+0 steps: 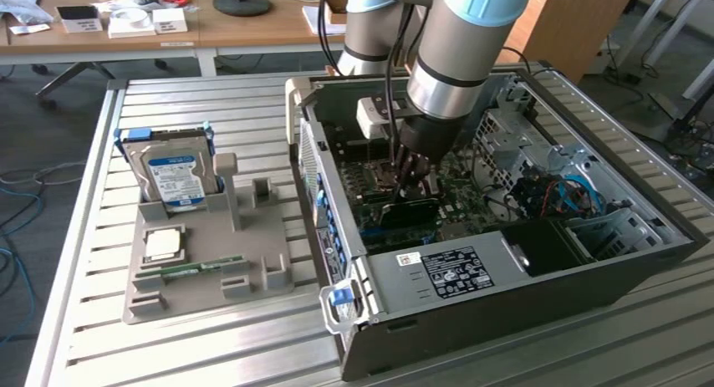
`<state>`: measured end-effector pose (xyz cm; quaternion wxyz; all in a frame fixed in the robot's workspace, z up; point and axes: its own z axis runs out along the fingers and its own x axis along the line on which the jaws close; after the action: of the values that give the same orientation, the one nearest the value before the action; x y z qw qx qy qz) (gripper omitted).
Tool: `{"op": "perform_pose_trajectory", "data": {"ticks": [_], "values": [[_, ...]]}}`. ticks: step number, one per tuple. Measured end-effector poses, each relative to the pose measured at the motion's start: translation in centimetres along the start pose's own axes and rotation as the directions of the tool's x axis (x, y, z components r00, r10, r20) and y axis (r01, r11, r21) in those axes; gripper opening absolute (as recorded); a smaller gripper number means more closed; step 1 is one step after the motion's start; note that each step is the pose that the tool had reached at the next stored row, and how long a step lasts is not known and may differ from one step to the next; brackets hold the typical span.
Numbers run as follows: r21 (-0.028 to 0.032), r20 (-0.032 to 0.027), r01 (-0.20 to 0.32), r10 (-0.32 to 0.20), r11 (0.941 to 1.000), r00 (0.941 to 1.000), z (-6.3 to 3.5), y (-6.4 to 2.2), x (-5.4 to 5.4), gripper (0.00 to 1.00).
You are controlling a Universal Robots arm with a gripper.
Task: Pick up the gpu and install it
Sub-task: 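Press down on the gpu until it lock into place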
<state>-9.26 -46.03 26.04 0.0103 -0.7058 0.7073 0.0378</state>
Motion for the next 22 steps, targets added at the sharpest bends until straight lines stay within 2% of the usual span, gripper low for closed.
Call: {"op": "perform_pose_trajectory", "data": {"ticks": [22], "values": [[-0.0001, -0.0003, 0.0, 0.0, 1.0, 1.0, 0.13, 0.0, 0.01, 0.11]]}}
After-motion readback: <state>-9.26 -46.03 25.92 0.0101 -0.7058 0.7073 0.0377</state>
